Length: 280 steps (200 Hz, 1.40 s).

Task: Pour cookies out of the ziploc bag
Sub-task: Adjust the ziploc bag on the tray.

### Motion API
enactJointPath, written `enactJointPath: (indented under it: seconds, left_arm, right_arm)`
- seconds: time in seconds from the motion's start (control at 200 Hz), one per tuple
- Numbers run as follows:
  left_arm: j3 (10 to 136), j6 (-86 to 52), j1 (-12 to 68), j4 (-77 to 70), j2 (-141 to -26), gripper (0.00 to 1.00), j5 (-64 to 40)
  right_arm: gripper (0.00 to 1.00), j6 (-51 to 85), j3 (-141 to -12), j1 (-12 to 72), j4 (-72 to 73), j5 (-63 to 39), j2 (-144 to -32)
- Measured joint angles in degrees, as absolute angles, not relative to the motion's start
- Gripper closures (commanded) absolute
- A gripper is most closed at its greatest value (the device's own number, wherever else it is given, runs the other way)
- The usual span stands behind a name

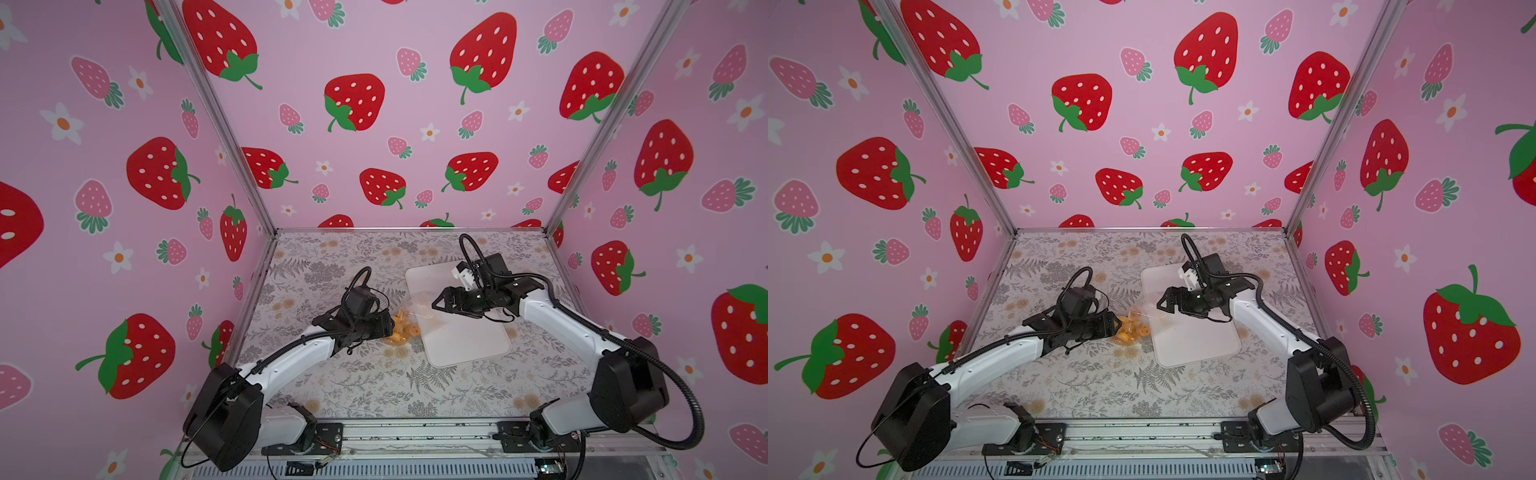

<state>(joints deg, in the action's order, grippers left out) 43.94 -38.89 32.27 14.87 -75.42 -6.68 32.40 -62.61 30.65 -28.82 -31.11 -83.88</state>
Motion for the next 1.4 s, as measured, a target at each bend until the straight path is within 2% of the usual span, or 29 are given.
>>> enactJointPath:
  seconds: [0.105,0.4,0.42,0.79,0.941,1.021,1.206,1.286,1.401]
  left_arm:
    - [45.1,-38.7,32.2,14.0,-77.3,0.55,-7.1]
    - [47.4,-37.2,32.1,12.4,-79.6,0.93,-8.6]
    - [47.6,-37.1,32.1,12.4,-79.7,1.0,-8.7]
    - [51.2,-36.0,32.1,12.0,-82.0,1.0,-11.0]
    - [51.3,-36.0,32.1,12.0,-82.0,1.0,-11.2]
    - [51.3,-36.0,32.1,12.0,-82.0,1.0,-11.2]
    - [51.3,-36.0,32.0,12.0,-82.0,1.0,-11.6]
    - [51.3,-36.0,32.0,12.0,-82.0,1.0,-12.0]
    - [52.4,-35.7,32.0,12.4,-82.0,1.0,-12.6]
  right_arm:
    - [0.06,32.2,-62.6,30.7,-28.9,-31.1,-83.9]
    - [0.06,32.1,-61.2,30.7,-29.2,-31.0,-83.9]
    - [0.06,32.1,-61.2,30.7,-29.2,-31.0,-83.8]
    - [0.08,31.9,-59.4,30.7,-28.2,-30.5,-84.5]
    - [0.12,31.8,-59.4,30.6,-26.2,-30.4,-88.2]
    - [0.2,31.8,-59.6,30.6,-25.2,-30.6,-90.9]
    - [0.47,32.2,-59.7,30.6,-22.5,-33.0,-95.5]
    - [0.65,33.3,-59.7,30.6,-21.3,-34.7,-95.7]
    - [0.78,33.4,-59.8,30.6,-20.2,-36.1,-95.6]
